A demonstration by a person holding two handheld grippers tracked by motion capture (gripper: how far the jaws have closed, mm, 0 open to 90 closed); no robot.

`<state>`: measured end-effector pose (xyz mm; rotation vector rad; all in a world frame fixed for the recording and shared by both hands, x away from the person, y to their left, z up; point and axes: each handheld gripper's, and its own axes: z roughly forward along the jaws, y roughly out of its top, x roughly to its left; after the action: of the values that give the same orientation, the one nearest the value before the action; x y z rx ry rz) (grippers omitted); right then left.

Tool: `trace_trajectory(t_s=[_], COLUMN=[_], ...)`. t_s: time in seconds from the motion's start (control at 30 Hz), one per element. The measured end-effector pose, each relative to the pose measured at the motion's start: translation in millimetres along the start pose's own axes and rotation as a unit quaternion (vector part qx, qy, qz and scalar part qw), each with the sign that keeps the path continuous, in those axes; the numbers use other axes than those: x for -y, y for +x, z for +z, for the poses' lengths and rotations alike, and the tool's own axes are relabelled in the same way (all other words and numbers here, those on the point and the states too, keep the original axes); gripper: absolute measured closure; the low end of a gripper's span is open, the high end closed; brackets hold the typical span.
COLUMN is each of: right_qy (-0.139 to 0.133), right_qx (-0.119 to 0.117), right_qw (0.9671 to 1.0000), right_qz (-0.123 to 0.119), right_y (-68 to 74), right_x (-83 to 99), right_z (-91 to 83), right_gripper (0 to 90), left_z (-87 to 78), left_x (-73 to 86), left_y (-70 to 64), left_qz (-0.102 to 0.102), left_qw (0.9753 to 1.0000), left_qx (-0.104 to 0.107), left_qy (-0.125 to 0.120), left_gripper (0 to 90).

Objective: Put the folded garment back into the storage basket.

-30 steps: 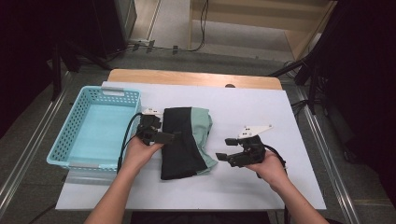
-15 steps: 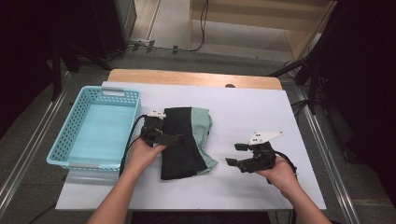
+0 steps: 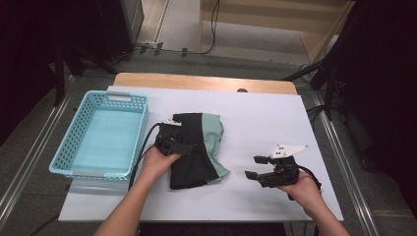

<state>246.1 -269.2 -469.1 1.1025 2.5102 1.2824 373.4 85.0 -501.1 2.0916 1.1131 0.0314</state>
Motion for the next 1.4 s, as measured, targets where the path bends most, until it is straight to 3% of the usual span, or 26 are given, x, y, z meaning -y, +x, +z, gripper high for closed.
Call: trace_trajectory(t_s=[0.17, 0.57, 0.8, 1.0, 1.17, 1.4], right_qy=[0.0, 0.003, -0.001, 0.0, -0.004, -0.005], right_qx=[0.006, 0.005, 0.007, 0.013, 0.017, 0.019], right_qw=[1.0, 0.9998, 0.9999, 0.9998, 0.9997, 0.9996], right_qz=[0.007, 0.021, 0.013, 0.015, 0.019, 0.021], right_y=[-0.7, 0.4, 2.9, 3.5, 1.8, -1.4], right_x=[5.8, 13.2, 13.0, 17.1, 20.2, 21.7], right_z=[-6.2, -13.6, -14.0, -19.1, -24.5, -24.8], right_gripper=[27.2, 27.1, 27.0, 27.0, 26.9, 26.9], left_z=[4.0, 11.1, 12.6, 13.8, 13.8, 12.5], left_x=[-0.8, 2.6, 9.5, 9.3, 8.4, 6.1], left_y=[-3.9, -14.8, -20.1, -27.2, -31.5, -30.9], left_qz=[0.019, 0.042, 0.054, 0.066, 0.064, 0.054], left_qw=[0.9997, 0.9983, 0.9969, 0.9959, 0.9964, 0.9981], left_qx=[-0.012, -0.04, -0.043, -0.053, -0.05, -0.025], left_qy=[0.002, -0.012, -0.038, -0.031, -0.025, -0.017], left_gripper=[0.0, 2.2, 14.9, 26.2, 38.8, 56.9])
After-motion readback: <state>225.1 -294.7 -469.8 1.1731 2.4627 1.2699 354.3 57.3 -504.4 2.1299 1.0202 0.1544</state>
